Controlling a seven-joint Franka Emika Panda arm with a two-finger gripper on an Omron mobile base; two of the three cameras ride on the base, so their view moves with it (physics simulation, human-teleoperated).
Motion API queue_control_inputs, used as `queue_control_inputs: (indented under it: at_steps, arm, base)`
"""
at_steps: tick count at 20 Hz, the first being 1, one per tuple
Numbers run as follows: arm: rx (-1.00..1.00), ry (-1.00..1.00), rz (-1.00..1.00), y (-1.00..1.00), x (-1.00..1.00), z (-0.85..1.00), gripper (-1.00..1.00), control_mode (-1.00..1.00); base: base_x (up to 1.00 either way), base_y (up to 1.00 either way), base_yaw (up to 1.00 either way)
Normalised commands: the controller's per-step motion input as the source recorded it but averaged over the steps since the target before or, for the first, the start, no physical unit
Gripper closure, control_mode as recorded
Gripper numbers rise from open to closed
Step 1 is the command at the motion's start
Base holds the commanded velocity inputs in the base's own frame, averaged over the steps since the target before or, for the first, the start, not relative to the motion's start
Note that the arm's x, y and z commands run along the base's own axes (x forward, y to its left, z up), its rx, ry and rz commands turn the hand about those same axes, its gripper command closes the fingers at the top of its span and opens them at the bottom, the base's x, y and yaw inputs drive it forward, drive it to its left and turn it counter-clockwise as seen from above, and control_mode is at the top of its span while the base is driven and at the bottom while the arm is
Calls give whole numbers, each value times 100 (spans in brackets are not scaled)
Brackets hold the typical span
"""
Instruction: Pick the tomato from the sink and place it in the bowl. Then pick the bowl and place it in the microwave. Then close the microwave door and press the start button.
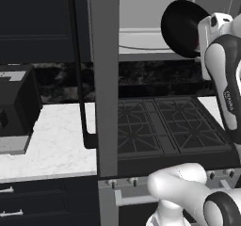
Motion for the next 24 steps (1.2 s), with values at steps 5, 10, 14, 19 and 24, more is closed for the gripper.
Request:
queue_control_inputs:
  at_steps: [5,10,14,19,24]
  arm:
    - [-9,0,0,0,66,-5,100,-100]
    - [-6,0,0,0,60,0,100,-100]
    - [-3,3,0,0,54,0,100,-100]
    - [0,3,0,0,54,0,100,-100]
    - [-2,1,0,0,49,-1,100,-100]
  base:
    - [0,0,0]
    - [0,0,0]
    - [0,0,0]
    - [0,0,0]
    - [0,0,0]
